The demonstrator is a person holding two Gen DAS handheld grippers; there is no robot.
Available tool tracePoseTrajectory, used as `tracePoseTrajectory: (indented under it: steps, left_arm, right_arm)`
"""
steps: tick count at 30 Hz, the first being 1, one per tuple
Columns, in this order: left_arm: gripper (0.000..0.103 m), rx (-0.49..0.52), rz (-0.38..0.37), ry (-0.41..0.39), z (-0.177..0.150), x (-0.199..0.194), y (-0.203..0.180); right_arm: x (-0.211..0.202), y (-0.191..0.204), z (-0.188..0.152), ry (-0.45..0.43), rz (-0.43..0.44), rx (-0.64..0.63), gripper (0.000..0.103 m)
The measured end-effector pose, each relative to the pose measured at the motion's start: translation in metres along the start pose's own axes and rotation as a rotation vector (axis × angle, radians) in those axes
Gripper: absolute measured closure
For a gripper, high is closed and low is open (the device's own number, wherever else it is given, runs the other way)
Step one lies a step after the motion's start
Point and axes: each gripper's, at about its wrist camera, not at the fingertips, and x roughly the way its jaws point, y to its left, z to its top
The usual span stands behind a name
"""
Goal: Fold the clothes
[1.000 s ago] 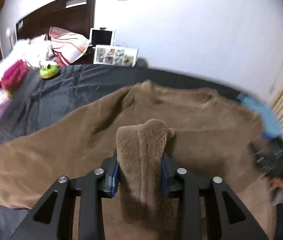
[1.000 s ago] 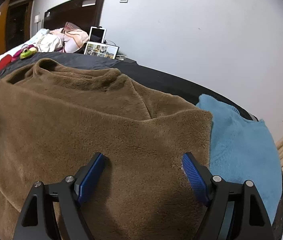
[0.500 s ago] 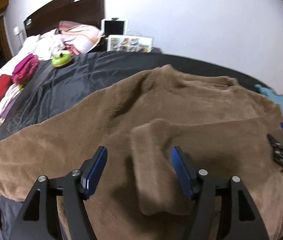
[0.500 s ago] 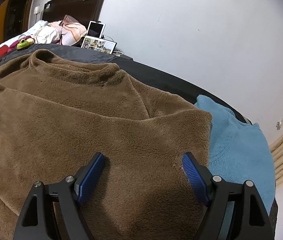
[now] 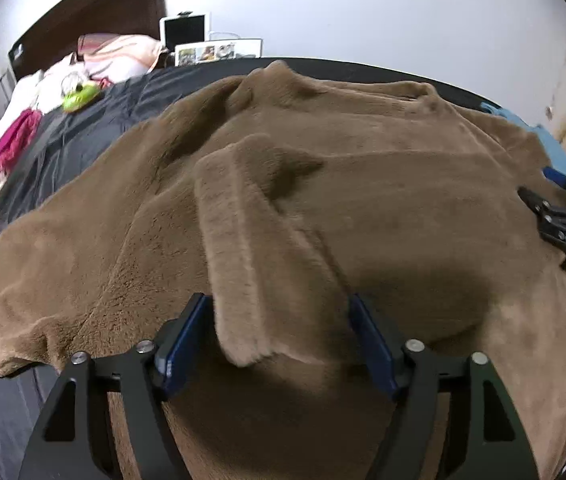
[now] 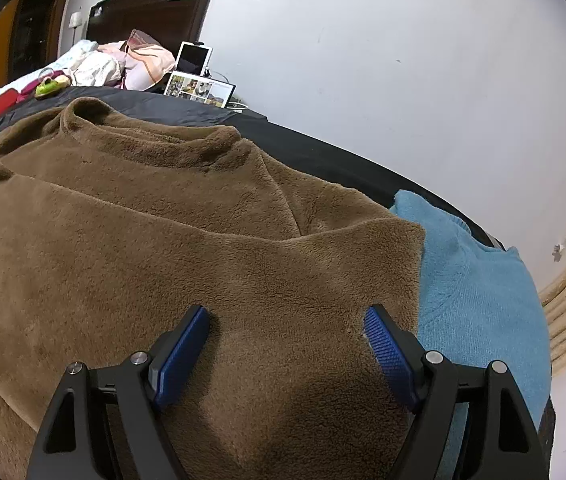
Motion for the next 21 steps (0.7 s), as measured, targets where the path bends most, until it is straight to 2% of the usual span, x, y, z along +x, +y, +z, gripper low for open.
tracePoseTrajectory:
  steps: [4, 5, 6, 8, 11, 13, 16, 19, 21]
  left_arm:
    - [0.021, 0.010, 0.100, -0.017, 0.001, -0.003, 0.005]
    - [0.021, 0.007, 0.105, -0.018, 0.001, -0.003, 0.006]
    - [0.020, -0.009, 0.083, -0.013, 0.002, -0.003, 0.009]
    - [0.020, -0.067, -0.028, 0.012, 0.005, 0.001, 0.020]
    - [0.020, -0.133, -0.146, 0.029, 0.009, 0.004, 0.030]
    - [0.020, -0.162, -0.197, 0.034, 0.015, 0.005, 0.032]
    - [0.021, -0.153, -0.236, 0.029, 0.023, 0.006, 0.025]
    - [0.031, -0.125, -0.246, 0.024, 0.029, 0.006, 0.012]
    - [0.050, -0.103, -0.283, 0.012, 0.030, 0.002, 0.003]
  right_arm:
    - [0.001, 0.002, 0.000, 0.001, -0.005, -0.012, 0.020]
    - [0.001, 0.002, 0.000, 0.002, -0.005, -0.013, 0.020]
    - [0.001, 0.002, 0.000, 0.002, -0.006, -0.013, 0.020]
    - [0.002, 0.002, 0.000, 0.003, -0.009, -0.015, 0.020]
    - [0.002, 0.003, 0.000, 0.004, -0.014, -0.018, 0.020]
    - [0.002, 0.004, 0.000, 0.004, -0.016, -0.020, 0.020]
    - [0.002, 0.004, 0.000, 0.004, -0.017, -0.021, 0.020]
    - [0.002, 0.004, 0.000, 0.004, -0.017, -0.021, 0.020]
    - [0.002, 0.004, 0.000, 0.003, -0.017, -0.021, 0.020]
